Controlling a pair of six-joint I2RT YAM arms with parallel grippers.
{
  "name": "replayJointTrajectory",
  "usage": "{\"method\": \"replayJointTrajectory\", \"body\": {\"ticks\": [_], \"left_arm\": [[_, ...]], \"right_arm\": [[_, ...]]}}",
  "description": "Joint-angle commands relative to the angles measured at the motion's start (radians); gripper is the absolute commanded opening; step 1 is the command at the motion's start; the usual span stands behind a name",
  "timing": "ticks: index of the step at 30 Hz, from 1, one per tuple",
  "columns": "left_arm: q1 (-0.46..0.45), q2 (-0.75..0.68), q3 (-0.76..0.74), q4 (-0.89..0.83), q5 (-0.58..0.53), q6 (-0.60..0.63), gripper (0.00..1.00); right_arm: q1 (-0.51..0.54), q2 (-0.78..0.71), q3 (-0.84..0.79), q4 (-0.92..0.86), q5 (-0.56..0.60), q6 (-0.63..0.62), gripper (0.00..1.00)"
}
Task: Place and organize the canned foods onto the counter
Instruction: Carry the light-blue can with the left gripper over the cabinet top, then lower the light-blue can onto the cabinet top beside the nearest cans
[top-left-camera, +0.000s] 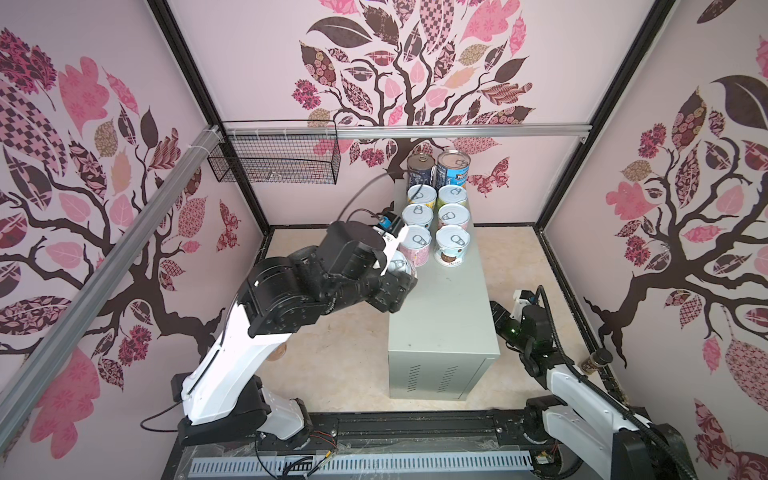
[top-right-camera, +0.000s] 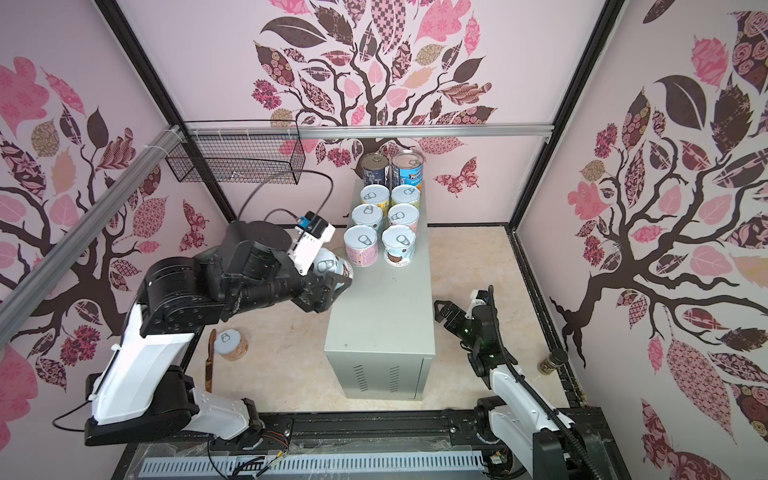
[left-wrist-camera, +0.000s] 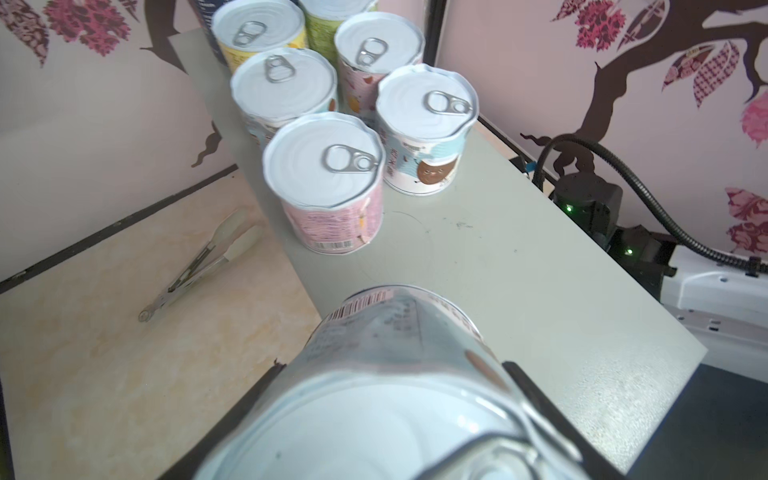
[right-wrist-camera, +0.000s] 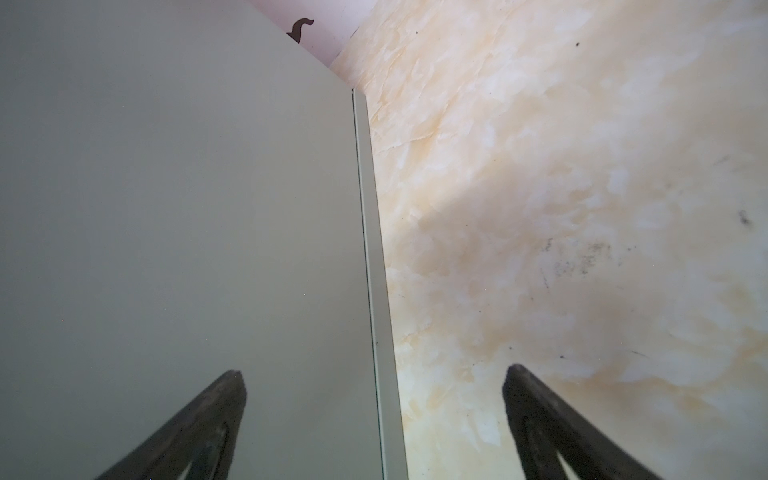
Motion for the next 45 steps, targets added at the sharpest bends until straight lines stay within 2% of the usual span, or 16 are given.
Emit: {"method": "replayJointTrajectory", "body": {"ticks": [1,8,14,18,24,27,38,45], "left_arm": [[-0.066,0.032,0.058,0.003,-0.076,0.006,0.58],[-0.162,0.135,0.108,-0.013,-0.082,0.007,0.57],[-0.168,0.212,0.152,0.018,-0.086,0.028,0.58],[-0.168,0.284,0.242,0.018,-0.104,0.045,0.58],[-0.133,0.367,0.322,0.032,-0.093,0.054,0.58],[-0.095,0.378,0.319,0.038,-0.068,0.041,0.58],[-0.060,0.416,0.323,0.077,-0.039,0.044,0.59],[-0.051,0.438,0.328,0.075,-0.038,0.047,0.65]], "right_arm": [[0.004,0.018,0.010,0.019,-0.004,-0.011,1.00],[0.006,0.031,0.011,0.027,-0.014,-0.007,1.00],[0.008,0.028,0.007,0.028,-0.017,-0.006,1.00],[0.009,0.020,0.006,0.025,-0.018,-0.004,1.00],[0.010,0.012,0.002,0.027,-0.025,0.001,1.00],[0.012,0.005,-0.003,0.033,-0.027,0.005,1.00],[0.018,0.004,-0.012,0.051,-0.035,0.017,1.00],[0.019,0.002,-0.012,0.053,-0.037,0.019,1.00]]}}
